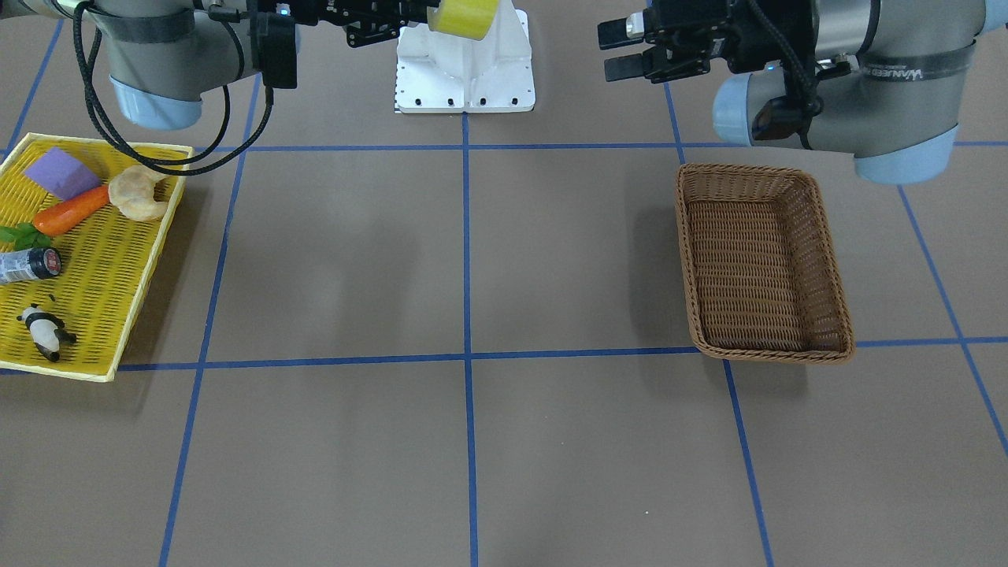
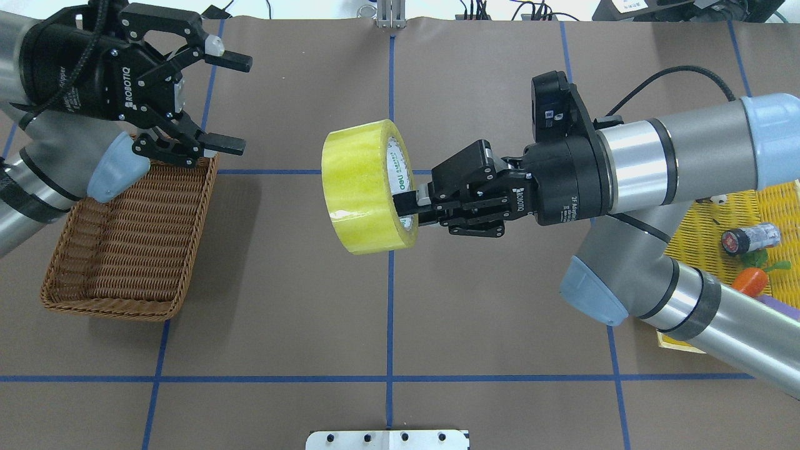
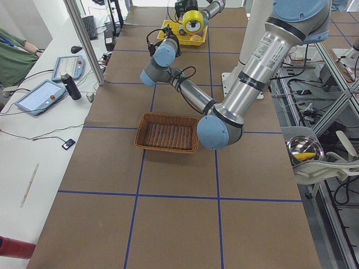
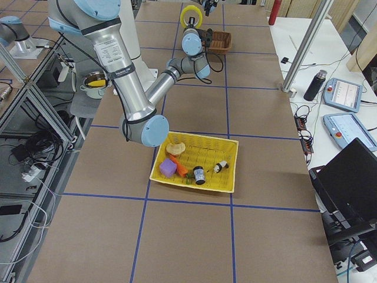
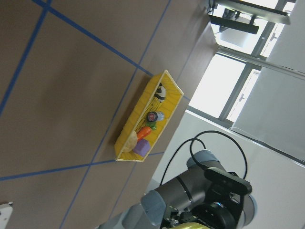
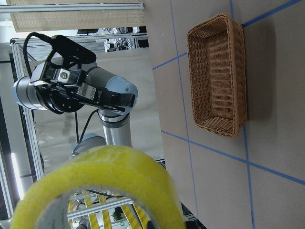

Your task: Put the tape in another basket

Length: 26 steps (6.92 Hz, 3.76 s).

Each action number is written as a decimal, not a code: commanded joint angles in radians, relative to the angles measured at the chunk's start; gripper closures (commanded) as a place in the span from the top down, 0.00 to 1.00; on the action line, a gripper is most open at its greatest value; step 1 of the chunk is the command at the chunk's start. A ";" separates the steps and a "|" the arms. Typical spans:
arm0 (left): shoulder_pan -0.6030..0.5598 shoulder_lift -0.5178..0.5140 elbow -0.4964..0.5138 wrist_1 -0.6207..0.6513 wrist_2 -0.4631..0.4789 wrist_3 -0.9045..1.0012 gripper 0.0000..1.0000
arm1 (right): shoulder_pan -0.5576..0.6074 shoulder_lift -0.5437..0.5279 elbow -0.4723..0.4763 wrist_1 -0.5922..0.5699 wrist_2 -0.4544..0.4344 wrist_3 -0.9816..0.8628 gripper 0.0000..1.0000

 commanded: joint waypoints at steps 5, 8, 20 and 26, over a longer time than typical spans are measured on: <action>0.110 0.034 -0.025 -0.217 0.352 -0.094 0.98 | -0.012 -0.007 0.000 0.074 -0.030 0.000 0.00; 0.168 0.034 -0.047 -0.208 0.393 -0.093 0.98 | -0.064 -0.035 -0.016 0.156 -0.130 -0.007 0.00; 0.282 0.006 -0.070 -0.131 0.449 -0.072 0.97 | -0.122 -0.021 -0.049 0.139 -0.214 -0.011 0.00; 0.309 -0.026 -0.070 -0.088 0.449 -0.061 0.97 | -0.144 -0.019 -0.051 0.141 -0.242 -0.013 0.00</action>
